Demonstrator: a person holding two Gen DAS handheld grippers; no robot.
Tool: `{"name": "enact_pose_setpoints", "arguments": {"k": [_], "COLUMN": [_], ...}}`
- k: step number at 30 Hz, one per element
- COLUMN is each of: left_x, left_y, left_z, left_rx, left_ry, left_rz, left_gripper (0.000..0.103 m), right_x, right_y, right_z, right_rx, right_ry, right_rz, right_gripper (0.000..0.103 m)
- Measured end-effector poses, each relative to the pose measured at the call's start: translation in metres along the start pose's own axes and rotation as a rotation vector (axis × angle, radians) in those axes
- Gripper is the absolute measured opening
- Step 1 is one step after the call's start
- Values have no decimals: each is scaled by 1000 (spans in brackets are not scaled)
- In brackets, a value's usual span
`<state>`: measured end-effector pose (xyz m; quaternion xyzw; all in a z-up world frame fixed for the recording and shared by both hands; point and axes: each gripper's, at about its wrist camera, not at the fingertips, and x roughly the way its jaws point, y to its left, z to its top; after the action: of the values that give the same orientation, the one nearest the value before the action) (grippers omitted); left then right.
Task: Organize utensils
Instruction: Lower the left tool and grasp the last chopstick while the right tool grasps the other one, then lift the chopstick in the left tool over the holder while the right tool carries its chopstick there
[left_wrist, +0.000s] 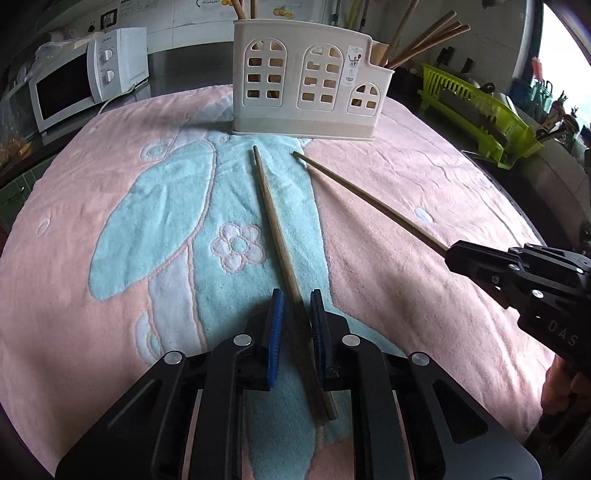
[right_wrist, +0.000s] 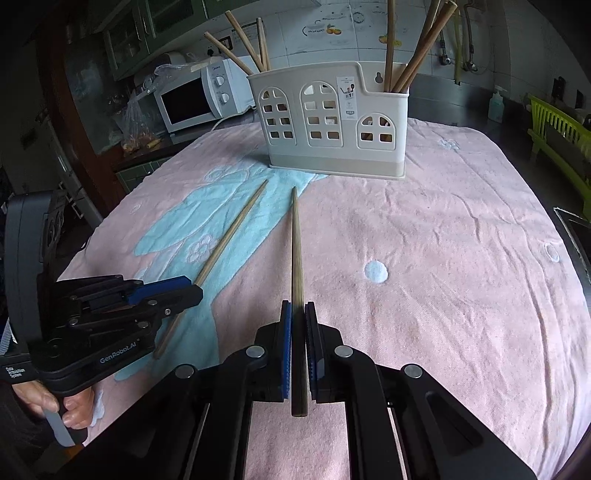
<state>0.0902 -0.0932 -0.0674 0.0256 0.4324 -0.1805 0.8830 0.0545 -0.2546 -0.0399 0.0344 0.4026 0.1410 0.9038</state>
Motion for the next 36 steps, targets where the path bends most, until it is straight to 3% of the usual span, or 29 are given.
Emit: {"name": "enact_pose_setpoints", "arguments": {"k": [2,9,20,36], "left_x": [0,-16,-65,-75], "left_y": [-2,9,27,38], "left_z": [1,10,42,98], "left_rx": [13,-7,-49,-23], "left_ry": [0,-33,-234,-262], "left_rz": [26,28,-9,-60], "left_gripper": [8,5,5,5], "right_x": [-4,-29,-66,-100], "right_y": [2,5,10,-13], "right_z": [1,12,48,132], "right_rx": [-4,-9,0,-21], "right_ry": [-9,-77,-203,-277], "right_rz": [1,4,32,2], "right_gripper": [7,7,7,7]}}
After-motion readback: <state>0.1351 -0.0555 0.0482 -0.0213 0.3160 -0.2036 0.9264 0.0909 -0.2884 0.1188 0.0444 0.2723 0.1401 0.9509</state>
